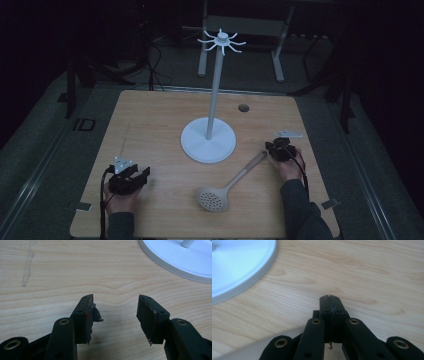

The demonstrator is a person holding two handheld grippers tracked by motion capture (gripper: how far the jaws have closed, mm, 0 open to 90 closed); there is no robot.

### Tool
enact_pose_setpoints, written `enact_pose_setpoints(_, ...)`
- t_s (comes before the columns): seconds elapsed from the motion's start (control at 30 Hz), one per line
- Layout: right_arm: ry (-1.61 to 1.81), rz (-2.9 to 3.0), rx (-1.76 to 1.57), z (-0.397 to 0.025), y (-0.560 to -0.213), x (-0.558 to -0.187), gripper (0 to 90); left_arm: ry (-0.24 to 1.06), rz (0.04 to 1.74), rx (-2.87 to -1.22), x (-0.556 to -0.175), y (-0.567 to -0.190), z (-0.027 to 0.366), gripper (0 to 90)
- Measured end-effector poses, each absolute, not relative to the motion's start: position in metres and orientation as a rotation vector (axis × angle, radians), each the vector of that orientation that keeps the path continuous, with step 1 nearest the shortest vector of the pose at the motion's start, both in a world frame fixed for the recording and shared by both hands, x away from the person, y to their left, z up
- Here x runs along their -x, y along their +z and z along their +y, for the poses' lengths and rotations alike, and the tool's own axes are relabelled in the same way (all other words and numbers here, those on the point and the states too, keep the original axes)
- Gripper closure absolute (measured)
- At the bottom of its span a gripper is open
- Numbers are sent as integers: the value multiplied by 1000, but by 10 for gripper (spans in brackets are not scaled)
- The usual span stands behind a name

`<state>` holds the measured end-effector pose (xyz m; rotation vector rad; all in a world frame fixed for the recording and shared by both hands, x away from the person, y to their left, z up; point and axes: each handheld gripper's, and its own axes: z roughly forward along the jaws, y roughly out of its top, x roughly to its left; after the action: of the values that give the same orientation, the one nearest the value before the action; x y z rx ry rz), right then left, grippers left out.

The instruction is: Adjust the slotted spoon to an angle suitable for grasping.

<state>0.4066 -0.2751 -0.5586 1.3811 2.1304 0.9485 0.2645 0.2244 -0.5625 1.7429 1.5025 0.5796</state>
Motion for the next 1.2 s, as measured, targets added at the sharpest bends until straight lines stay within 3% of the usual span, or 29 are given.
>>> enact_pose_setpoints(0.37, 893, 2222, -1410, -266, -565, -410, 900, 578, 1504, -1739, -264, -562, 225, 481)
enact_pose_setpoints(0.97, 841, 2229, -1473, -312, -561, -337, 900, 580, 1506, -1739, -264, -562, 223, 481)
enact_pose_setpoints(1.2, 866, 2207, -1505, -323, -564, -326, 900, 579, 1505, -1735, -263, -562, 223, 481)
